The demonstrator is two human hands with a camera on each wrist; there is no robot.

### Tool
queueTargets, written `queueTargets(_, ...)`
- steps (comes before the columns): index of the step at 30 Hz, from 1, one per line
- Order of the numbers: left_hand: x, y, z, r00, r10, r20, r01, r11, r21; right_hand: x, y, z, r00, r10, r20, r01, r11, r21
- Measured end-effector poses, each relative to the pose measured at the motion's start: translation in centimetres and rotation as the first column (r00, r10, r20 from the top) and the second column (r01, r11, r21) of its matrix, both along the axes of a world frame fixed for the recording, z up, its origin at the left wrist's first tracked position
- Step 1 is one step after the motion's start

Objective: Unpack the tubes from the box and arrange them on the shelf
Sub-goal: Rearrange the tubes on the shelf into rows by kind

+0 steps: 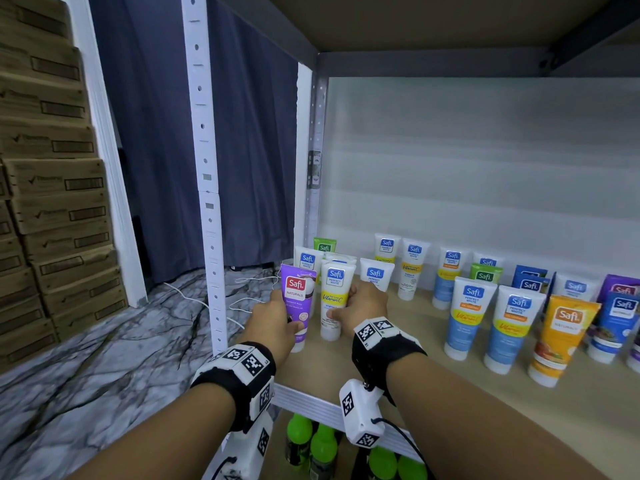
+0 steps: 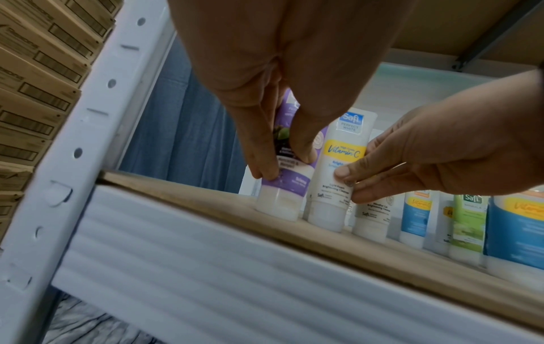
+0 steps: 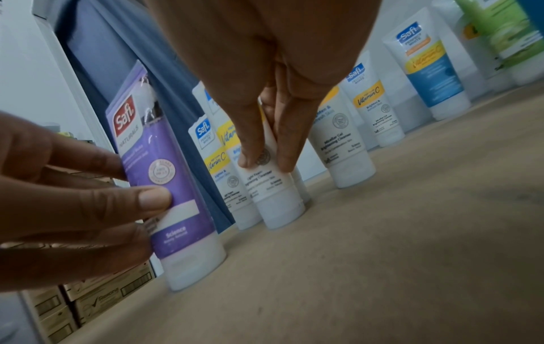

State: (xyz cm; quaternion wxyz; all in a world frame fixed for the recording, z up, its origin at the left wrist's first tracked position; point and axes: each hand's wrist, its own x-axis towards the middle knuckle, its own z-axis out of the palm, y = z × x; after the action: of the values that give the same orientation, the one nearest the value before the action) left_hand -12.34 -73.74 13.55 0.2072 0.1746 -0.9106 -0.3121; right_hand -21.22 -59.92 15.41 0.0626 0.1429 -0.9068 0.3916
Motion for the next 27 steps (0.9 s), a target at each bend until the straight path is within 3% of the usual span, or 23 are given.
queueTargets(16,0.2,0.3,0.3,1.0,-0.019,-0.006,0.019,1.0,-0.009,1.3,1.8,0.7,1.0,-0.019,0.014,0.018,0.995,0.096)
queueTargets(21,0.4,2.8,0.3,0.994,-0.104,-0.026,0.103,0.994,-0.037,3.1,5.7,0.6,0.996,0.074,0.059,-0.08,0.992,0.101)
queueTargets(27,0.3,6.8,0.7,0.984,-0.179,-0.01,0.179,0.984,-0.017,7.6,14.0,0.3,0.974,0.177,0.141,-0.197,0.97,0.142)
